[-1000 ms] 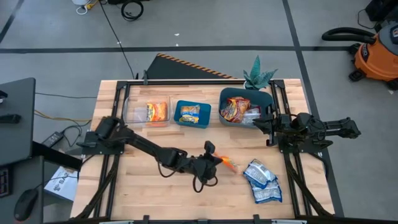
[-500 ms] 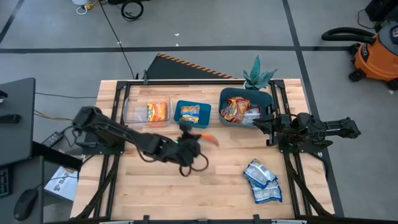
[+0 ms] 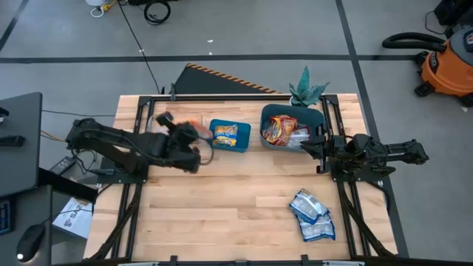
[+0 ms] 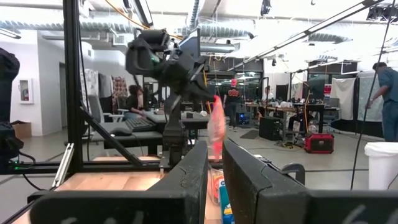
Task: Sort Maruchan noodles
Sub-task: Put the orange noodle pack into the transparent bin
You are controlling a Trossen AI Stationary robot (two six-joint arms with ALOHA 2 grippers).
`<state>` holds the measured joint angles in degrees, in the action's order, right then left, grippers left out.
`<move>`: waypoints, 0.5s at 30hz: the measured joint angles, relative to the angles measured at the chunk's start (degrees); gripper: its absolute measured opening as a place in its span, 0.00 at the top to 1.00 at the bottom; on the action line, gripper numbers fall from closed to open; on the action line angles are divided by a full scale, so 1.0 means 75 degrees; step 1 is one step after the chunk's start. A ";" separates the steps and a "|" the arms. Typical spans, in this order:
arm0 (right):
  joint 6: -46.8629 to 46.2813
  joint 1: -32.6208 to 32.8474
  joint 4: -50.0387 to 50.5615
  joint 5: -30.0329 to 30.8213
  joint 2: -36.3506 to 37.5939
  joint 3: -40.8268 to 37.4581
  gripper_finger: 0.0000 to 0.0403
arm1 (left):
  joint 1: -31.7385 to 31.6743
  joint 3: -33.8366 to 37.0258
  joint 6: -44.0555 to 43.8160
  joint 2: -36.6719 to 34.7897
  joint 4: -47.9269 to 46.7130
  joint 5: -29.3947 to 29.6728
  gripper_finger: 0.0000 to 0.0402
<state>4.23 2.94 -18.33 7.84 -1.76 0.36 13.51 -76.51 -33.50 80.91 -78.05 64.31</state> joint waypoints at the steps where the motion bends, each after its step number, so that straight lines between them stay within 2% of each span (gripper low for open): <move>1: -0.0003 -0.0003 0.0001 0.0000 0.0000 0.0001 0.86 | -0.0121 0.0000 -0.0361 -0.0064 -0.0320 0.0025 1.00; 7: -0.0001 -0.0001 0.0000 0.0000 0.0001 0.0000 0.86 | -0.1108 0.0002 -0.1378 -0.0129 -0.1589 -0.0178 1.00; 11: -0.0003 0.0000 0.0003 0.0000 0.0000 0.0000 0.86 | -0.1769 0.0293 -0.0965 -0.0126 -0.1497 -0.0392 1.00; 15: -0.0002 0.0000 0.0003 0.0000 0.0000 0.0000 0.86 | -0.2364 0.1011 -0.0609 -0.0126 -0.1505 -0.0572 1.00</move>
<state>4.21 2.94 -18.31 7.84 -1.76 0.36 -4.22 -68.92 -38.07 79.96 -89.34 60.02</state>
